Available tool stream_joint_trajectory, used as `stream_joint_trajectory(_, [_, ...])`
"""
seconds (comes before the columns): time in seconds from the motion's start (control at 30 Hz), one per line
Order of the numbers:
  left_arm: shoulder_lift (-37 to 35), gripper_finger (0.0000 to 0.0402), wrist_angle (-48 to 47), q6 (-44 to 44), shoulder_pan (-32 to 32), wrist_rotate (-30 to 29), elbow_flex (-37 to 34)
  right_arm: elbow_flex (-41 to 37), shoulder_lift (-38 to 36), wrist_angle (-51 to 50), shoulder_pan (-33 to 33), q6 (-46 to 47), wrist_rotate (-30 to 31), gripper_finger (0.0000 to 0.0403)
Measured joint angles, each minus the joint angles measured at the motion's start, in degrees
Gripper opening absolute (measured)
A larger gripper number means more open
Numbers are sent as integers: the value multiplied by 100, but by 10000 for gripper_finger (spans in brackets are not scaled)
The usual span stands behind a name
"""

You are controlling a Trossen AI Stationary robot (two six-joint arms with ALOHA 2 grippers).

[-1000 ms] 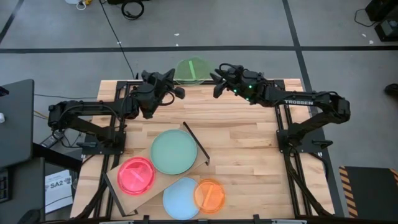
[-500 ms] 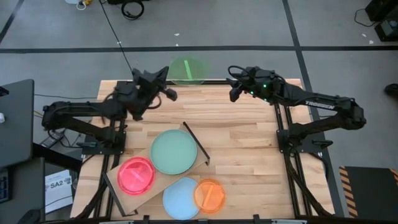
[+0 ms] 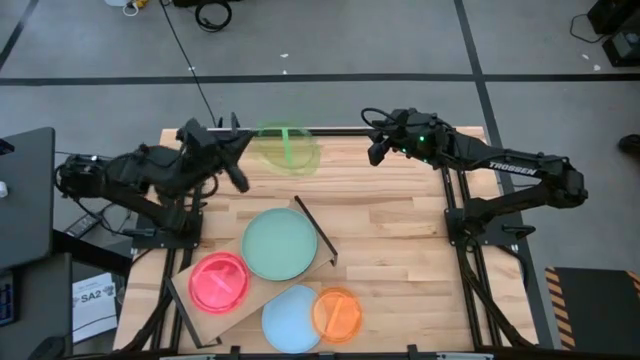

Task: Place and stack plates onto a shelf
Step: Stack the green plate on top of the pink plate on the shelf

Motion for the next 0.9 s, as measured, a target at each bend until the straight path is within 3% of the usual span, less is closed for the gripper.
stream_joint_trajectory(0.17, [9,7,-2077,-1522,-416,533,677,0,18,-14,-2,0,-2,162])
stream_joint_trajectory(0.5, [-21,7,-4667,-3815,-520,3638,992,0,18,-11,-2,0,-2,162])
stream_joint_trajectory(0.73, [-11,7,-5317,-4281,-642,5577,600,0,18,-14,2,2,-4,162])
stream_joint_trajectory(0.9, [-11,7,-5347,-4635,-997,6324,69,0,18,-14,2,2,-5,163])
